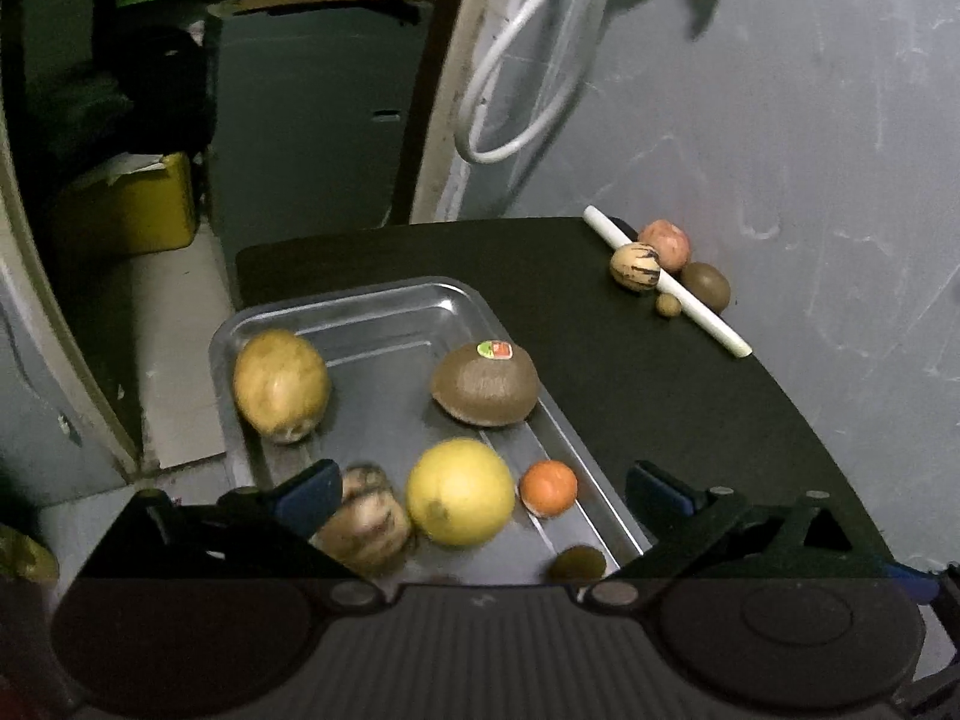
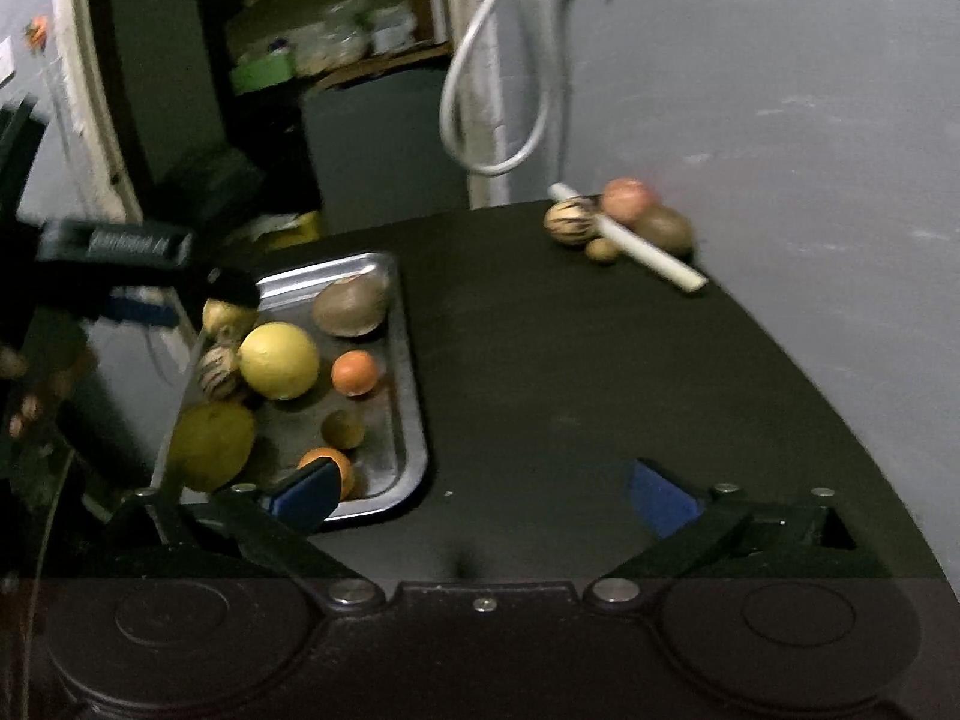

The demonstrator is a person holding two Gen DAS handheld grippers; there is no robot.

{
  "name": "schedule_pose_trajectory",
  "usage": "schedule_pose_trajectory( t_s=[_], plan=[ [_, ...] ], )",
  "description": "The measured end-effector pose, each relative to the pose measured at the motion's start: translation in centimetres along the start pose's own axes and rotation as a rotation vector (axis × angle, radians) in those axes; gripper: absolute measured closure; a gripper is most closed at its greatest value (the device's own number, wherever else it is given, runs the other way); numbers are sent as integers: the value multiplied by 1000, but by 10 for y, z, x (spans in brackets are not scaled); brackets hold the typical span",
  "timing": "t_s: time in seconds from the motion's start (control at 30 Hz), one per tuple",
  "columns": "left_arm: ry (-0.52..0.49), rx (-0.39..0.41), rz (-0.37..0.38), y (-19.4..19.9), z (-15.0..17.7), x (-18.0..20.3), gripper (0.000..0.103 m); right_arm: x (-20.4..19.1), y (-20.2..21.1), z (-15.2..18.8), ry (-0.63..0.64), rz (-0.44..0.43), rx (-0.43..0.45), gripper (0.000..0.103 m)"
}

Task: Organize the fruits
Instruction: 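Lift both tools away from the tray and move toward the remaining fruits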

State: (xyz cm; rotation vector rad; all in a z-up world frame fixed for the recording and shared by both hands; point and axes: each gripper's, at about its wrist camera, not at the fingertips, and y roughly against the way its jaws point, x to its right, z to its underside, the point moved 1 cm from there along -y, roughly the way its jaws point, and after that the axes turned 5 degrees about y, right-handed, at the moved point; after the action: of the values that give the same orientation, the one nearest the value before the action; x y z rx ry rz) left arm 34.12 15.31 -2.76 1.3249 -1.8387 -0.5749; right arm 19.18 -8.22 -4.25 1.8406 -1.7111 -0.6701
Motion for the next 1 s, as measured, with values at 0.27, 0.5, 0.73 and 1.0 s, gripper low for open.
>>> schedule_pose_trajectory(
  t_s=[0.27, 0.5, 0.73, 1.0],
  plan=[
    [22, 46, -43, 52, 48, 0, 1, 1, 37, 21, -69, 25, 20, 1],
    [60, 43, -95, 95, 85, 5, 1, -3, 67, 42, -96, 34, 30, 1],
    [22, 27, -146, 146, 114, 13, 1, -10, 94, 70, -205, 42, 23, 1],
    [8, -18, -132, 159, 115, -5, 1, -33, 110, 79, -275, 88, -4, 1]
  ],
)
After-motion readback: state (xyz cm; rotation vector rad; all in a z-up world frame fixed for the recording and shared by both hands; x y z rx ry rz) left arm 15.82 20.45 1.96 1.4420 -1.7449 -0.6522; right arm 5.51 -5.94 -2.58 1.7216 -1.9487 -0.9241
